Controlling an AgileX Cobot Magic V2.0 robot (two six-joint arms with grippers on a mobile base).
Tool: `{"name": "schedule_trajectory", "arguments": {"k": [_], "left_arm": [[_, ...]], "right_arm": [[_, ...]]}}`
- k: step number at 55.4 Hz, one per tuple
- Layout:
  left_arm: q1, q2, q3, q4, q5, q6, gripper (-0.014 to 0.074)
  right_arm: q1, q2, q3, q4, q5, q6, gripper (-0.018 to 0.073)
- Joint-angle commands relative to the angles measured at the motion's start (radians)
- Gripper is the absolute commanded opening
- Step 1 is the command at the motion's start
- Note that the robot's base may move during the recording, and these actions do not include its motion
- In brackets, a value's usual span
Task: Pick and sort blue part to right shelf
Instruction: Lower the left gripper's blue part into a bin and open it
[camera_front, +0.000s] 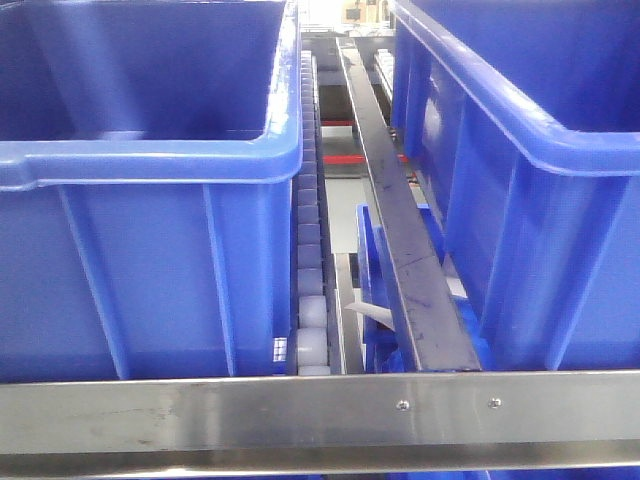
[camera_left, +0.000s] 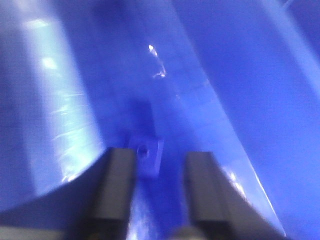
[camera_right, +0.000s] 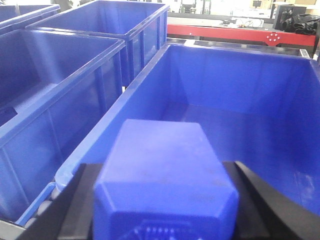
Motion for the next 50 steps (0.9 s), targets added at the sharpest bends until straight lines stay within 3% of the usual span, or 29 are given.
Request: {"name": "schedule_trajectory", "arguments": {"k": [1, 9, 17, 33, 41, 50], "left_arm": [[-0.007, -0.132, 0.067, -0.015, -0.138, -0.005, 0.0186], [-0.007, -0.299, 0.209, -0.006, -0.197, -0.005, 0.0122], [-0.007, -0.467, 0.327, 0.024, -0.225, -0.005, 0.0124], [0.013, -0.742, 0.503, 0.072, -0.313, -0.006, 0.0124], [0.063, -0.823, 0.573, 0.085, -0.313, -0.036, 0.0124], [0.071, -0.885, 0.625, 0.117, -0.309, -0.091, 0.0124]], "right_arm": [[-0.003, 0.016, -0.027, -0.022, -0.08, -0.005, 0.0206], [-0.003, 0.029, -0.032, -0.022, -0.038, -0.004, 0.0206], [-0.003, 0.114, -0.082, -0.024, 0.014, 0.013, 0.0206], [-0.003, 0.46, -0.364, -0.096, 0.219, 0.142, 0.0206], [-0.003, 0.608, -0.495, -0.147, 0.346, 0.15, 0.0206], [-0.003, 0.727, -0.607, -0.158, 0.435, 0.153, 0.0206]]}}
